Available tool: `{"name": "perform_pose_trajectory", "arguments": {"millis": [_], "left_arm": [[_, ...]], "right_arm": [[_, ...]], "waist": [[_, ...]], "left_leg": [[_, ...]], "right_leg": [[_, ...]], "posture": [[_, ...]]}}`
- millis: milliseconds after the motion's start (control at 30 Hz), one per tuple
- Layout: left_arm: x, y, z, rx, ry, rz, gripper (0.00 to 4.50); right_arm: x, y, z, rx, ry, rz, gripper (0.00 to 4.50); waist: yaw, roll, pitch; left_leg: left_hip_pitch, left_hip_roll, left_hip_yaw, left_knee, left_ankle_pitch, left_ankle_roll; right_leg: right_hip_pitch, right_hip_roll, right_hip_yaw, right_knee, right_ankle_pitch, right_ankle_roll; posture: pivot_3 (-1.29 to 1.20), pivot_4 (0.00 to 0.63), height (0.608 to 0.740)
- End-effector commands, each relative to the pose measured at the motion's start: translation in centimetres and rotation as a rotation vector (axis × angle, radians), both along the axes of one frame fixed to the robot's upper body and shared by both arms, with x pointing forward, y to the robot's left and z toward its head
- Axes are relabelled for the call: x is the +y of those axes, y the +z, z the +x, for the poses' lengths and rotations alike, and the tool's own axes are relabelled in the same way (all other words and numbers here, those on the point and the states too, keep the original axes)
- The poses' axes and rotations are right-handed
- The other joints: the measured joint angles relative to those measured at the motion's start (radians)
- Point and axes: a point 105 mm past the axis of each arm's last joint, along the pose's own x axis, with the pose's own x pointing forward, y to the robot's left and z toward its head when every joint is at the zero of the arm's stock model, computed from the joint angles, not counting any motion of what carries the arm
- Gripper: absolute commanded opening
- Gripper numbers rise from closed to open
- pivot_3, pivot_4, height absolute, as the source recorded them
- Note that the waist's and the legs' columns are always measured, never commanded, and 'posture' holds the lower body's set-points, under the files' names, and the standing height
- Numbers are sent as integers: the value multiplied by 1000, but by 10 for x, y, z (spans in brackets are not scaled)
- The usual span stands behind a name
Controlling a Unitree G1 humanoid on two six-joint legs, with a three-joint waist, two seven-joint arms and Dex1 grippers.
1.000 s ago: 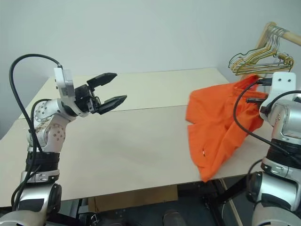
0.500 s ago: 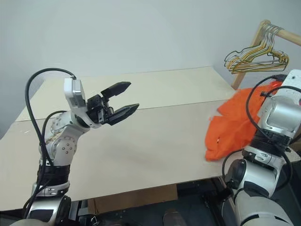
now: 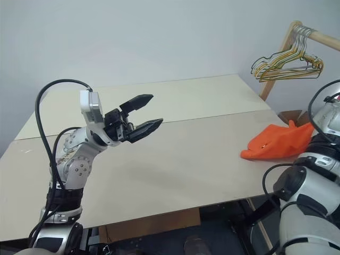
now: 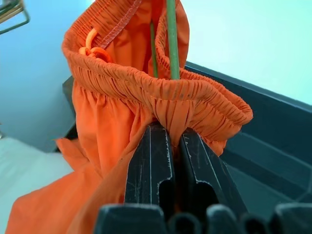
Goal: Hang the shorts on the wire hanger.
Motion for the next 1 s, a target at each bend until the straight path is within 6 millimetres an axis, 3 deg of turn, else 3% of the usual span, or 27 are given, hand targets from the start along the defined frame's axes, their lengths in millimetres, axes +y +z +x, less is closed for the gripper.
{"name": "perform_pose_trajectory", "arguments": {"millis": [33,333,767,1000], "left_arm": [[0,12,-4,-55,-4,-13,4470],[1,12,-5,-57,4,-21,4470],[0,11,-11,-53,-24,-47,4470],[0,12,-11,-53,-35,-58,4500]], "right_arm": [[-13,22,-5,-110,-37,-14,0],[-13,-5,4,-179,-12,208,0],[-12,-21,3,-45,-20,149,0],[-19,-6,-6,9,-86,2,2342]], "waist": [[-2,0,0],[-2,1,0],[1,0,0],[0,1,0]], "left_leg": [[0,0,0,0,0,0],[2,0,5,-2,0,0],[4,0,8,-2,0,0],[4,0,9,-2,0,0]], "right_leg": [[0,0,0,0,0,0],[0,0,5,-1,0,0],[1,0,8,-1,-1,1],[1,0,10,-1,-1,1]], "posture": [[-176,0,740],[-157,0,740],[-155,0,740],[-161,0,740]]}}
